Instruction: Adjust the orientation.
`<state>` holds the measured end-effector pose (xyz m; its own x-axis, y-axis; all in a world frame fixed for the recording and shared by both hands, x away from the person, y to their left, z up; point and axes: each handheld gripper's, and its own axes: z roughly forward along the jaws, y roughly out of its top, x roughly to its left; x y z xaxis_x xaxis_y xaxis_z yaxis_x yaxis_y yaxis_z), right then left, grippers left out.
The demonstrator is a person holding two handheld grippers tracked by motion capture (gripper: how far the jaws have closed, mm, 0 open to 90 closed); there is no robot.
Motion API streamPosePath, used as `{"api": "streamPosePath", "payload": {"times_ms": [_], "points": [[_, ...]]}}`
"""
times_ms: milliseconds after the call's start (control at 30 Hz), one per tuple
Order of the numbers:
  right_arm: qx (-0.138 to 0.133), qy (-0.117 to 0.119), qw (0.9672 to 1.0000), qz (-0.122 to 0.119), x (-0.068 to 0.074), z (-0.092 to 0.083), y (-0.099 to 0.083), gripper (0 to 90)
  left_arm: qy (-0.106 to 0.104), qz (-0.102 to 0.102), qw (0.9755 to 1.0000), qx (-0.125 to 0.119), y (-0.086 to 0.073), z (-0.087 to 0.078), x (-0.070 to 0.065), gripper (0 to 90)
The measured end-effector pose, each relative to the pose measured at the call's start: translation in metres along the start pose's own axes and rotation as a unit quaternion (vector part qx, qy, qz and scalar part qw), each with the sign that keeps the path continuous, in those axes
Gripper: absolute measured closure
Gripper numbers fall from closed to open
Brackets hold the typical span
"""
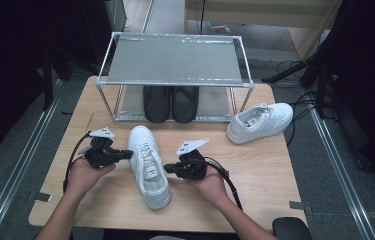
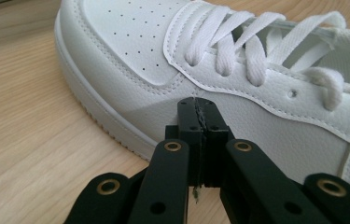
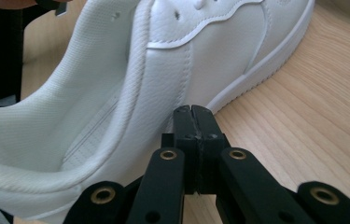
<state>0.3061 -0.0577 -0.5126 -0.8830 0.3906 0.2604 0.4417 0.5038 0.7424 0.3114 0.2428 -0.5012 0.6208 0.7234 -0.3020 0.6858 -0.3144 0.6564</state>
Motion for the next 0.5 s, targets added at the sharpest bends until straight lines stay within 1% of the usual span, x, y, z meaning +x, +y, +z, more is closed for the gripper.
{"api": "streamPosePath", "payload": {"times_ms": [100,133,167,200,233,267,300,333,367,500], "points": [[0.002,-0.007,1.0,0.004,0.0,-0.001,-0.002,90.0,-0.007,0.007,0.9999,0.002,0.006,0.007,-0.003,90.0],[0.001,-0.009,1.0,0.002,-0.001,-0.002,-0.003,90.0,-0.006,0.01,0.9999,0.002,0.007,0.009,-0.005,90.0],[-0.001,-0.011,0.9999,0.006,-0.001,-0.003,-0.003,90.0,-0.006,0.015,0.9999,0.004,0.01,0.012,-0.006,90.0],[-0.004,-0.013,0.9999,0.006,-0.001,-0.004,-0.004,90.0,-0.007,0.016,0.9998,0.004,0.012,0.014,-0.007,90.0],[-0.006,-0.015,0.9998,0.01,-0.002,-0.005,-0.004,90.0,-0.01,0.017,0.9998,0.002,0.013,0.016,-0.008,90.0],[-0.009,-0.016,0.9998,0.011,-0.002,-0.006,-0.004,90.0,-0.011,0.014,0.9998,0.002,0.015,0.019,-0.009,90.0],[-0.011,-0.018,0.9997,0.013,-0.003,-0.007,-0.005,90.0,-0.011,0.015,0.9998,0.003,0.017,0.021,-0.01,90.0],[-0.011,-0.019,0.9996,0.015,-0.003,-0.008,-0.005,90.0,-0.011,0.022,0.9997,0.005,0.02,0.023,-0.011,90.0],[-0.013,-0.021,0.9996,0.016,-0.004,-0.008,-0.006,90.0,-0.01,0.022,0.9997,0.004,0.021,0.024,-0.011,90.0],[-0.017,-0.03,0.9992,0.019,-0.004,-0.009,-0.007,90.0,-0.015,0.024,0.9996,0.005,0.025,0.028,-0.012,90.0]]}}
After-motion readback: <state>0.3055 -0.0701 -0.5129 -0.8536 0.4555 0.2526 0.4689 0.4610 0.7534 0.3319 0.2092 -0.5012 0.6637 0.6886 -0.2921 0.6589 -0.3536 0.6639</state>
